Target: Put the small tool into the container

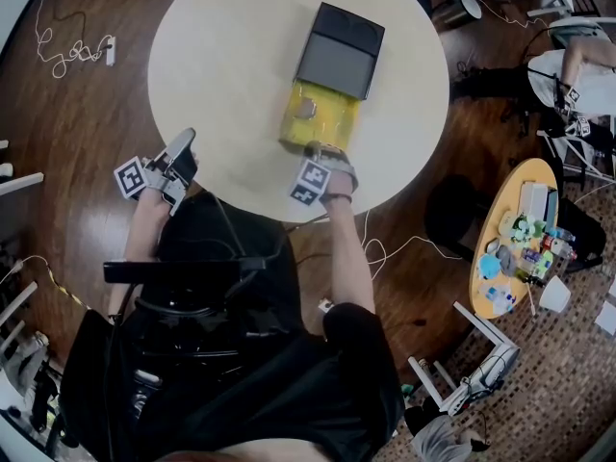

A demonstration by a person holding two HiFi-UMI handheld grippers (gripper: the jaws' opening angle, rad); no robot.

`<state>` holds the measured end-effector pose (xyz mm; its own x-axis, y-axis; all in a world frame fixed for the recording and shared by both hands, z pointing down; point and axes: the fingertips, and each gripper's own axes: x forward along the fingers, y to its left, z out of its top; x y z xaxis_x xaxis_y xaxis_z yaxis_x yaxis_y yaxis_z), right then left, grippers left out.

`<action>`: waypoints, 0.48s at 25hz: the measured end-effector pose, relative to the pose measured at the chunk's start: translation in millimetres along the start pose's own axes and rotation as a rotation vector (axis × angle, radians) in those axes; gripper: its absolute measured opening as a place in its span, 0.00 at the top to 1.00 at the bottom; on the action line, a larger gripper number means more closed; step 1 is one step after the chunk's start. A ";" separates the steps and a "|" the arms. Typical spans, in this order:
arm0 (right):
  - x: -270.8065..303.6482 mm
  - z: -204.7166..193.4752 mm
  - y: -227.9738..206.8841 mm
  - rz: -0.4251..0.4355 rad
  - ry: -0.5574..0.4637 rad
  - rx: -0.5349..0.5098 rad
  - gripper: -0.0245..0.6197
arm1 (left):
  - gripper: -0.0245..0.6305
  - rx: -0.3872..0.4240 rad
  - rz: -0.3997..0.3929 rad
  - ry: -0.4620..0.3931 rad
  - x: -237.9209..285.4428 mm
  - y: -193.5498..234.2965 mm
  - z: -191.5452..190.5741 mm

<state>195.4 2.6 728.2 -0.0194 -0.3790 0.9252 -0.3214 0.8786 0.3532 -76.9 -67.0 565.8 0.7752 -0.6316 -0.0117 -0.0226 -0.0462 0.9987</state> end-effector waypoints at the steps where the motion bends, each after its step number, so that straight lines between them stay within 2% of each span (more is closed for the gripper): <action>1: 1.2 -0.1 -1.8 0.000 0.000 0.001 0.90 | 0.93 -0.001 0.000 -0.002 0.0 -0.2 -0.1; 12: 10.2 -3.0 -23.6 -0.018 0.015 0.000 0.90 | 0.93 0.001 0.003 -0.024 -3.5 0.4 1.4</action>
<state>205.7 -21.2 729.6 0.0003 -0.3907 0.9205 -0.3215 0.8716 0.3701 -80.5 -65.9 566.2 0.7596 -0.6503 -0.0102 -0.0251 -0.0450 0.9987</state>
